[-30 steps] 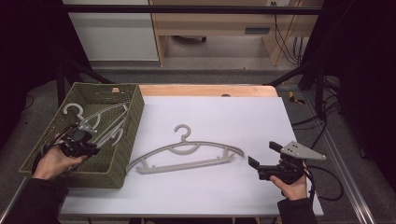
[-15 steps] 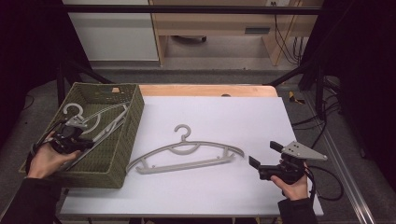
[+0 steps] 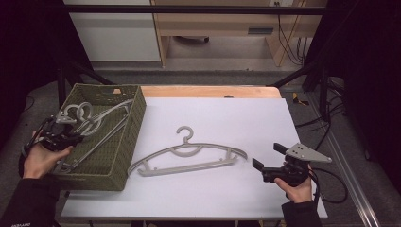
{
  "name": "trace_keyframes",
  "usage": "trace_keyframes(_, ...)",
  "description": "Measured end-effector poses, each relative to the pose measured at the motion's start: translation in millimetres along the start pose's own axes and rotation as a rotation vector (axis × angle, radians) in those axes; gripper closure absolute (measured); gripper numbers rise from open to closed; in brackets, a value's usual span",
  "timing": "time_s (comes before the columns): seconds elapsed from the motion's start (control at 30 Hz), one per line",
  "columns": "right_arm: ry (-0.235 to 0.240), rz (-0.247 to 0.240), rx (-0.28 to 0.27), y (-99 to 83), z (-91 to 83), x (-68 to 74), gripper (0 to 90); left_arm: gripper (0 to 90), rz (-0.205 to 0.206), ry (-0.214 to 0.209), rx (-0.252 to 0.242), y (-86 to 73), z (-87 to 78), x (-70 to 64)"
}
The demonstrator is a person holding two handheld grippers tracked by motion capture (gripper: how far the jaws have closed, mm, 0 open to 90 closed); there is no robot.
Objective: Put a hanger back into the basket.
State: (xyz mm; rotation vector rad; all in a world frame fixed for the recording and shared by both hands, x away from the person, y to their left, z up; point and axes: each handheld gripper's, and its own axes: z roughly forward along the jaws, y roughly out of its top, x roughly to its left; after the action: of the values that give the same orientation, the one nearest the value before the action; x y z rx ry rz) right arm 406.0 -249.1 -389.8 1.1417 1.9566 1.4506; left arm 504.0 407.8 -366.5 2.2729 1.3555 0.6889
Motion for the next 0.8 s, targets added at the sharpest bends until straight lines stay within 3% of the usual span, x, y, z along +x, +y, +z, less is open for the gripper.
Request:
trace_keyframes(0.2,0.001,0.000,0.004,-0.6,0.9,-0.4,1.8,78.5,-0.097,0.029,0.007,-4.7,10.1,15.4)
trace_keyframes(0.43,-0.002,0.002,0.002,-0.2,-0.4,-0.6,1.8,72.6,-0.135,0.066,0.017,-4.9,9.6,18.7)
trace_keyframes(0.6,0.000,0.002,-0.002,0.2,-0.8,-0.6,1.8,68.4,-0.153,0.040,-0.032,-6.8,-2.9,19.0)
trace_keyframes(0.7,0.001,0.001,-0.003,0.2,-1.0,-0.9,1.8,64.4,-0.161,0.014,-0.104,-7.2,-15.3,14.4)
trace_keyframes(0.8,-0.001,0.000,-0.004,0.2,-1.4,-1.1,1.8,59.0,-0.164,-0.044,-0.197,-7.0,-27.5,5.4)
